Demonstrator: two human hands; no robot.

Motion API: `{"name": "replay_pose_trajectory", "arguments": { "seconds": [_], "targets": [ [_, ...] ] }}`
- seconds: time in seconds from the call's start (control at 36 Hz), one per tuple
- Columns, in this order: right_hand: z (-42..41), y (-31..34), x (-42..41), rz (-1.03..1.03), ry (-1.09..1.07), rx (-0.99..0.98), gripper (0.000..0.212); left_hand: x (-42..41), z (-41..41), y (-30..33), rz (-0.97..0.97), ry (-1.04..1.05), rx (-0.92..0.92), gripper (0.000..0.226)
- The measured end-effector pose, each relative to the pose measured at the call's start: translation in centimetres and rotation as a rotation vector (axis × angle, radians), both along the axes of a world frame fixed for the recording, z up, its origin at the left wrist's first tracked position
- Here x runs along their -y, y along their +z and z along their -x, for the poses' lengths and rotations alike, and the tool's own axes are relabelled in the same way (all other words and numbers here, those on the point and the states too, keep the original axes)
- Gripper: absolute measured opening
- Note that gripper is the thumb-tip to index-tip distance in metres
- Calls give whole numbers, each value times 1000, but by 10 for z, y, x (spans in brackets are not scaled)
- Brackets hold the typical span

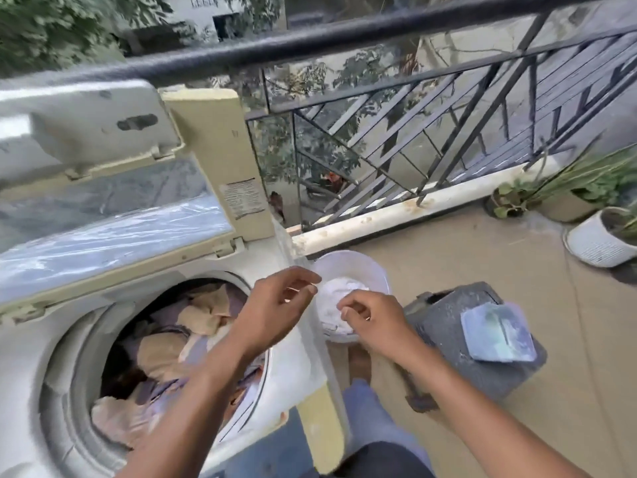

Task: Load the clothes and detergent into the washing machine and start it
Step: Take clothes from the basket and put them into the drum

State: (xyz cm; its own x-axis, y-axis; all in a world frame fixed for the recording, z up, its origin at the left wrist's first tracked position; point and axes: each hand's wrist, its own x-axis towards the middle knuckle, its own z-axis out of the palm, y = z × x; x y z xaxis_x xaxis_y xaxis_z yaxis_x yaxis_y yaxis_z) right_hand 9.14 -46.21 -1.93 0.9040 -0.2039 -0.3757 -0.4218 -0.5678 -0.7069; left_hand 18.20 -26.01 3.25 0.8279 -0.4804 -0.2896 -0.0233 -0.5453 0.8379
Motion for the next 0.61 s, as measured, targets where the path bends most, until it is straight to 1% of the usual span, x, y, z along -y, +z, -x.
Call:
{"name": "replay_pose_trajectory", "arguments": {
  "seconds": [0.11, 0.19, 0.31, 0.36, 0.44, 0.53, 0.56, 0.61],
  "targets": [
    [-17, -34, 49, 17, -42, -93, 14, 56, -16, -23, -40, -14, -65, 16],
    [-35, -70, 82, 22, -72, -161, 15, 93, -28, -52, -120, -65, -109, 16],
    [-60, -118, 117, 16, -60, -224, 28, 131, -41, -105, -319, -116, -127, 17],
    [-71, -144, 128, 13, -51, -284, 27, 146, -44, -135, -420, -134, -156, 20],
    [-84, -195, 140, 21, -33, -356, 26, 161, -45, -185, -520, -118, -279, 24],
    [-89, -252, 147, 20, -9, -419, 22, 168, -41, -243, -574, -85, -393, 46],
    [-90, -271, 149, 27, 24, -445, 22, 170, -39, -260, -578, -50, -439, 49],
    [-90, -310, 152, 58, 115, -520, 22, 173, -36, -288, -555, 77, -583, 42]
  ]
}}
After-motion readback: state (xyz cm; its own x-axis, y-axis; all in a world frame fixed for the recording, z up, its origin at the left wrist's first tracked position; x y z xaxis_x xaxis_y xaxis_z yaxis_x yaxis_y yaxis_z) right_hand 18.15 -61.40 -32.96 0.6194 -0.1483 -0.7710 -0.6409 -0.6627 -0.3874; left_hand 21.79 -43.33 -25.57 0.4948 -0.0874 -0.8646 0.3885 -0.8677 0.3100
